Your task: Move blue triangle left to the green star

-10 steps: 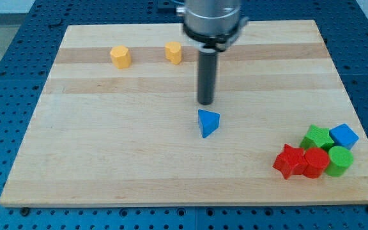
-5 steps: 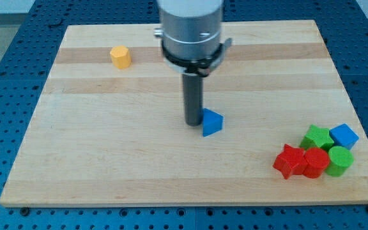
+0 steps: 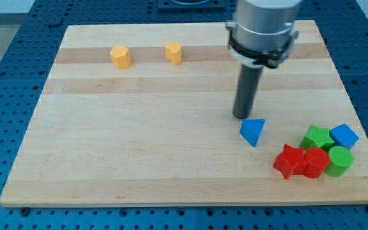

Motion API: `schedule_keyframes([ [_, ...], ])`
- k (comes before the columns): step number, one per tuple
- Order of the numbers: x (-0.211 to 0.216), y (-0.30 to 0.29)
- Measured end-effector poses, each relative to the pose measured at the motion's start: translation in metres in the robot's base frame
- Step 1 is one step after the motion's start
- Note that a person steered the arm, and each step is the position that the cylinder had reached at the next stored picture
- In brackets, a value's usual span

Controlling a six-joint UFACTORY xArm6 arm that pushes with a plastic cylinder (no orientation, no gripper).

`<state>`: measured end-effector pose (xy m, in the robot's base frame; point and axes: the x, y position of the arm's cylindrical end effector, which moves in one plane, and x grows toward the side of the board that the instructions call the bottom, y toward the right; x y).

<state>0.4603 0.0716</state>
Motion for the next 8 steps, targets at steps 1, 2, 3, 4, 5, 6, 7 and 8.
schedule_keyframes([
  [1, 0.006, -0.043],
  [2, 0.027, -0.064],
  [3, 0.038, -0.062],
  [4, 0.038, -0.042],
  [5, 0.035, -0.008],
  [6, 0.035, 0.025],
  [7, 0.035, 0.053],
  [8, 0.035, 0.080],
])
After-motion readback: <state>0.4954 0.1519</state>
